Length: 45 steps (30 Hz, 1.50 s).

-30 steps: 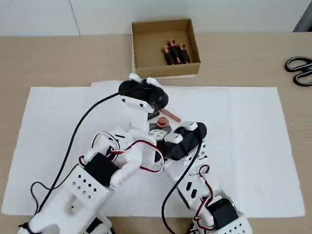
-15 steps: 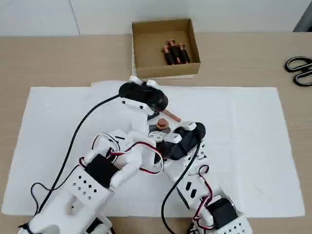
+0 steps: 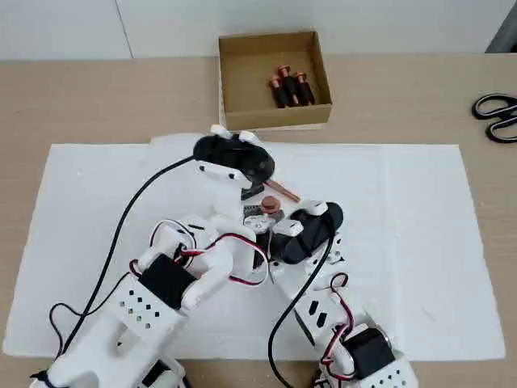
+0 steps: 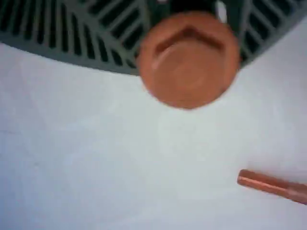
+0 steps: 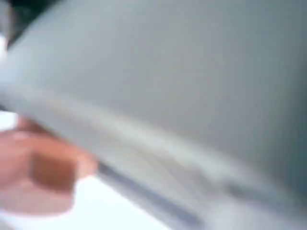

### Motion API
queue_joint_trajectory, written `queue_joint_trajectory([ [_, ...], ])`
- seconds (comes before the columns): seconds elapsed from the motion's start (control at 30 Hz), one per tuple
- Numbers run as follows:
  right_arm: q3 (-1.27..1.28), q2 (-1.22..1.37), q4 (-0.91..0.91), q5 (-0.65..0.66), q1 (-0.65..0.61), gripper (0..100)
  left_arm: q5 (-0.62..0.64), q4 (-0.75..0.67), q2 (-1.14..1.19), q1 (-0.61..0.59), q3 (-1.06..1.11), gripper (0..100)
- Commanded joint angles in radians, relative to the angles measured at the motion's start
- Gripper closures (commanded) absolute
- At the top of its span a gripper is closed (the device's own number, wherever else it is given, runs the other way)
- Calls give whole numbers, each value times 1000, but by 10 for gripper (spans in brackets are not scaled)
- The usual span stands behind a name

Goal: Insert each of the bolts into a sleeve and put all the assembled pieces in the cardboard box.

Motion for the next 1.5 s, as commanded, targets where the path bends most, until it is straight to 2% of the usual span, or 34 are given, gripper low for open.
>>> queue_joint_trajectory([
  [0.0,-20,-12,-22,-2,-4,995,3,20,-2,8,-5,802],
  [0.2,-20,-12,-22,-2,-4,995,3,29,-2,3,-51,795],
  [0.33,-20,-12,-22,-2,-4,995,3,98,-2,-3,-108,794],
  [0.77,-20,-10,-22,-2,-2,995,3,127,-2,-264,-222,794],
  [0.9,-20,-4,-22,0,-1,995,3,133,-3,-411,-285,794],
  [0.97,-15,-1,-22,3,8,995,0,183,-20,-499,-329,794],
  [1.13,-20,-4,-13,12,150,995,-18,311,-121,-772,-369,794],
  [1.3,-124,1,-13,84,243,995,-186,456,-273,-1042,-363,794],
  [1.47,-356,79,-21,109,255,995,-446,557,-422,-1250,-349,794],
])
